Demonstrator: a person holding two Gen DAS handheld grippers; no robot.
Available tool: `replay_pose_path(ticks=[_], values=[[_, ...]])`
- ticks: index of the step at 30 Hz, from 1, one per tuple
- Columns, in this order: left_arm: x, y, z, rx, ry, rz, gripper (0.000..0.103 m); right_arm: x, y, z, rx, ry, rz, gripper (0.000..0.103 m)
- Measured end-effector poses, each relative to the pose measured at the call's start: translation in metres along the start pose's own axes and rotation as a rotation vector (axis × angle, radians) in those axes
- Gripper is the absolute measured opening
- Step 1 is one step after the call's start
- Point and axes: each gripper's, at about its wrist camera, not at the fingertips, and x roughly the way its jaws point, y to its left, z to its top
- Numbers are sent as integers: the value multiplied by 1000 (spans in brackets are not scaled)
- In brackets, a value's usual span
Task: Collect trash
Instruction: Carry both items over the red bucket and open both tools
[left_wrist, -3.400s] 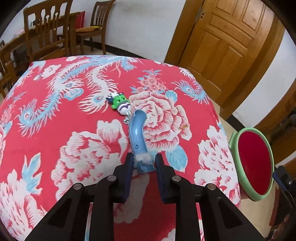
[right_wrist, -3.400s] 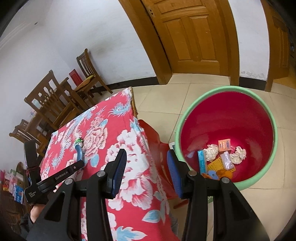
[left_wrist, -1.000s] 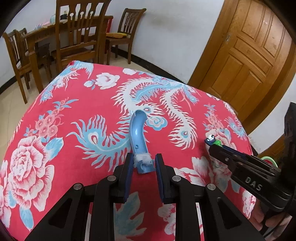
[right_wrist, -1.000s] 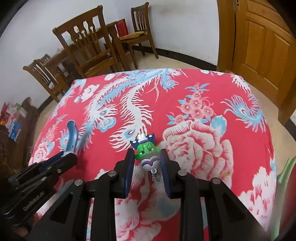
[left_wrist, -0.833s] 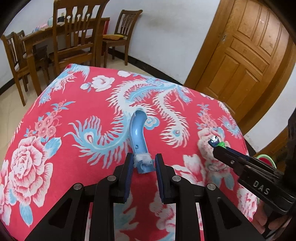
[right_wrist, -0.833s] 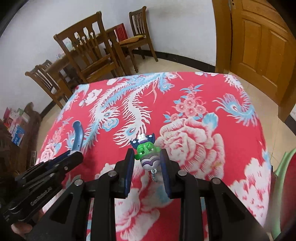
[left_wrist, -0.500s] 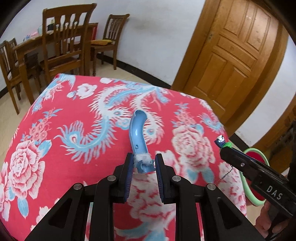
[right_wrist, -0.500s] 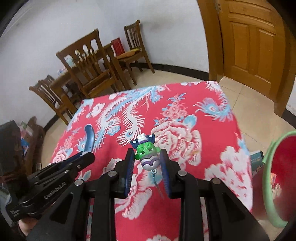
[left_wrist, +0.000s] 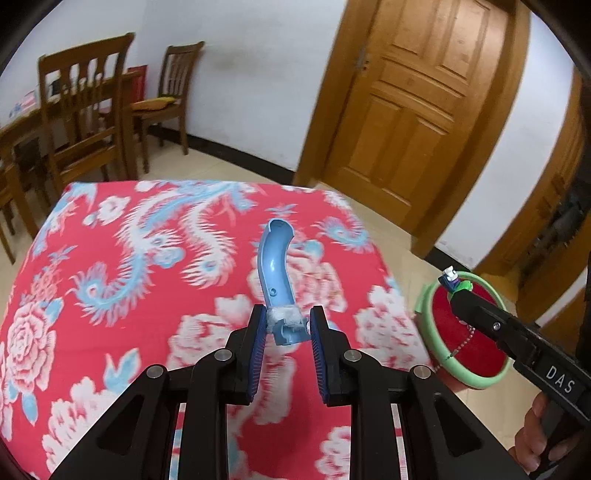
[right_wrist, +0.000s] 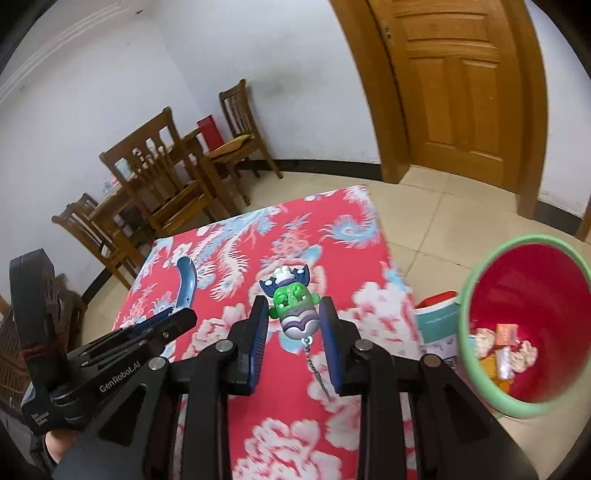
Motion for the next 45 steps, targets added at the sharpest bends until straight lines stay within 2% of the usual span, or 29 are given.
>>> replay_pose_path(ticks=[11, 20, 32, 41, 45], values=[[8, -74, 1, 120, 27, -102, 24, -53, -67, -8, 94, -70, -110, 31], [26, -136, -4, 211, 68, -187, 24, -76, -124, -19, 185, -89, -196, 31], [69, -204, -27, 315, 160, -254, 24, -82, -187, -36, 280, -73, -282, 31], [103, -237, -42, 377, 235, -293, 25, -77, -219, -45, 337, -52, -322, 32], [108, -244, -43, 405, 232, -287, 25, -77, -225, -47, 351, -53, -328, 32]])
